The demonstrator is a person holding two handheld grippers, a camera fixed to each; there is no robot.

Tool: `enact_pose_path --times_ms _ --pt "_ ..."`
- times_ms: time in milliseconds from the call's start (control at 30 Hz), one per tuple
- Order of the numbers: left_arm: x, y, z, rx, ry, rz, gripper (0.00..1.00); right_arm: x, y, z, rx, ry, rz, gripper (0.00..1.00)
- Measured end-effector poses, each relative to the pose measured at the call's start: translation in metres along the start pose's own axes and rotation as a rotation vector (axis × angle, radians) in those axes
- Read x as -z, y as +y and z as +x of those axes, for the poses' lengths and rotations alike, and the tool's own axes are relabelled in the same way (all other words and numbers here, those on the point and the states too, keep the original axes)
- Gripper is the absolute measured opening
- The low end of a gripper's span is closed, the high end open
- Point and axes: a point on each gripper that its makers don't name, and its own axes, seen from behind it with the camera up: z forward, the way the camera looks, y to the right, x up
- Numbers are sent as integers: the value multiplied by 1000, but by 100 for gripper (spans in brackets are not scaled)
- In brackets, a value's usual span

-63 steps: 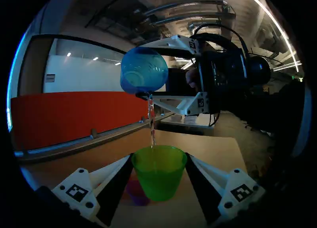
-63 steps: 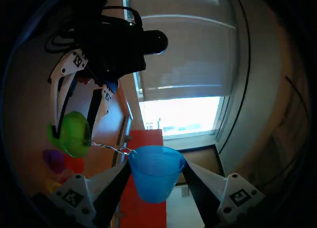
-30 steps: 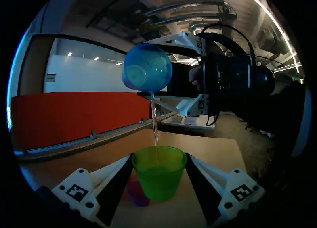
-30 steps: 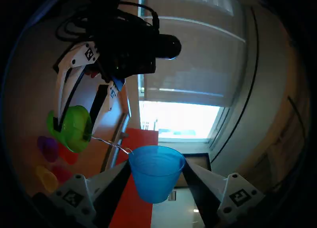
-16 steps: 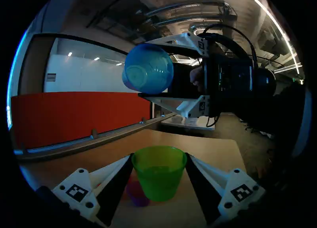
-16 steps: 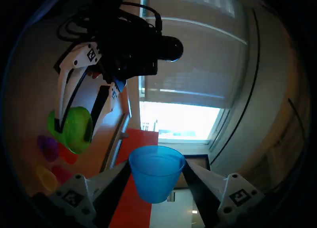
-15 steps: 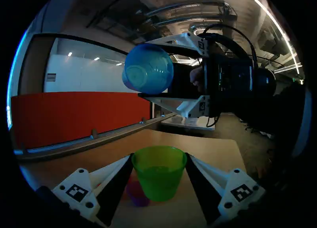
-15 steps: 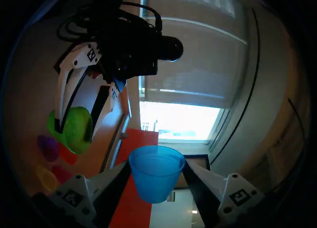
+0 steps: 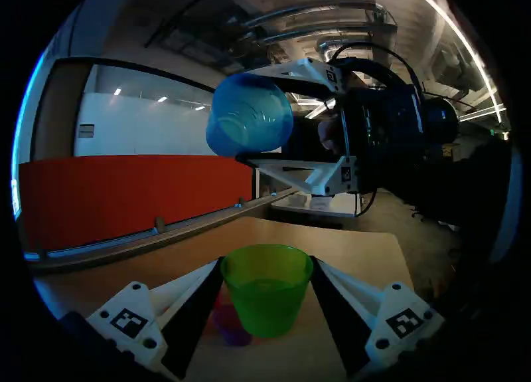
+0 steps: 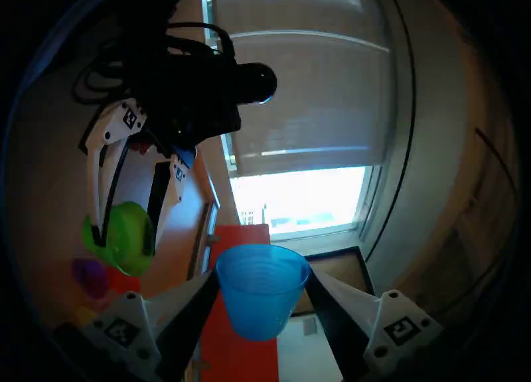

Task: Pour water

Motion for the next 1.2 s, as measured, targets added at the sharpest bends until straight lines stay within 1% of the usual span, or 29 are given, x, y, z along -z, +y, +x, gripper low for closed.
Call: enact_pose_path --times_ms 100,267,400,567,900,1067,1200 --pt "1 0 1 -2 0 1 89 2 -2 -1 -60 5 2 92" --pt "2 -1 1 -4 -1 3 89 4 -5 -5 -142 9 10 92" --pt "2 -2 1 -11 -5 7 89 5 -7 -6 -227 14 12 92" --pt "3 -1 0 -14 -8 9 89 7 -8 -5 -366 30 15 92" --pt "3 -1 1 -20 -10 13 89 9 -14 -5 -614 45 24 91" --pt "3 -1 1 -24 -12 13 89 9 -15 -3 -760 61 25 92" --pt "3 -1 1 -26 -13 17 89 9 -14 -3 -897 73 30 92"
